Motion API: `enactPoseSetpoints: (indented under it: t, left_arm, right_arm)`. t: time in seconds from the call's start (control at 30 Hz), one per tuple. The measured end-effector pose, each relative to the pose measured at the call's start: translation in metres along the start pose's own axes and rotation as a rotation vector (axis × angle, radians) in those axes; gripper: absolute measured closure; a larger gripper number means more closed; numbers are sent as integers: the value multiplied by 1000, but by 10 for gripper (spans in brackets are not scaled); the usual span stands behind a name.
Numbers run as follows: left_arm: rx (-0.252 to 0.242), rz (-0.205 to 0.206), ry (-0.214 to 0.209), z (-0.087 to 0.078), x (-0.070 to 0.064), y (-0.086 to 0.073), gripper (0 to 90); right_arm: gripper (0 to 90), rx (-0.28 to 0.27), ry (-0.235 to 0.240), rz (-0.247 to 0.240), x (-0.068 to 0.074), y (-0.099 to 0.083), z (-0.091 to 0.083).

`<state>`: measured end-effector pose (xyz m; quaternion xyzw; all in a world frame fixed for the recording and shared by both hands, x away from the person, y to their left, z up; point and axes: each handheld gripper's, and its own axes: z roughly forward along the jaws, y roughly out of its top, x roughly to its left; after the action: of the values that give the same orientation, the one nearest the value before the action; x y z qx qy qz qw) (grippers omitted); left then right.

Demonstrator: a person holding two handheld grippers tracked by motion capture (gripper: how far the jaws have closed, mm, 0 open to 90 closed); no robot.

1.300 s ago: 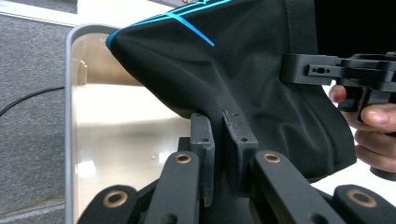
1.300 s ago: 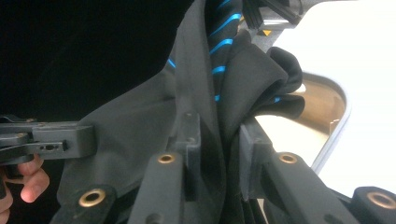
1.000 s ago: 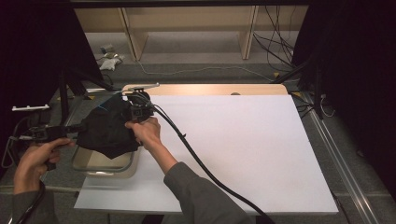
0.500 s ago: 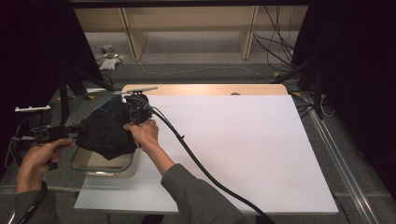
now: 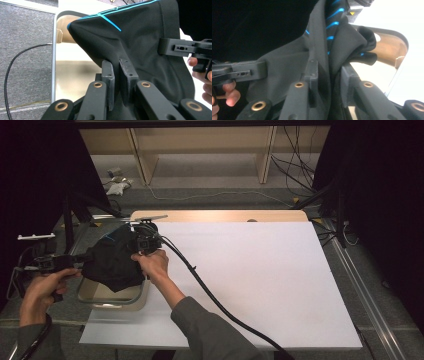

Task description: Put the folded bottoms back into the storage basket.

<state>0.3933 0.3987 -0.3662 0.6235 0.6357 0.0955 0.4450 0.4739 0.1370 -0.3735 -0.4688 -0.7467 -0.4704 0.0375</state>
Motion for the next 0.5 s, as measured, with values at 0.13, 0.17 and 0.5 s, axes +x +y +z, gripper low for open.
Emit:
enactPoseSetpoints:
  t: [0.13,0.17,0.5]
  left_arm:
    - [14,-17,30,5,3,-1,358]
    - [27,-11,74,7,3,0,230]
    - [54,6,119,12,-1,0,170]
  right_arm:
    - [139,40,11,52,-6,1,8]
    - [101,59,5,47,-9,2,8]
    - [106,16,2,10,-10,10,-9]
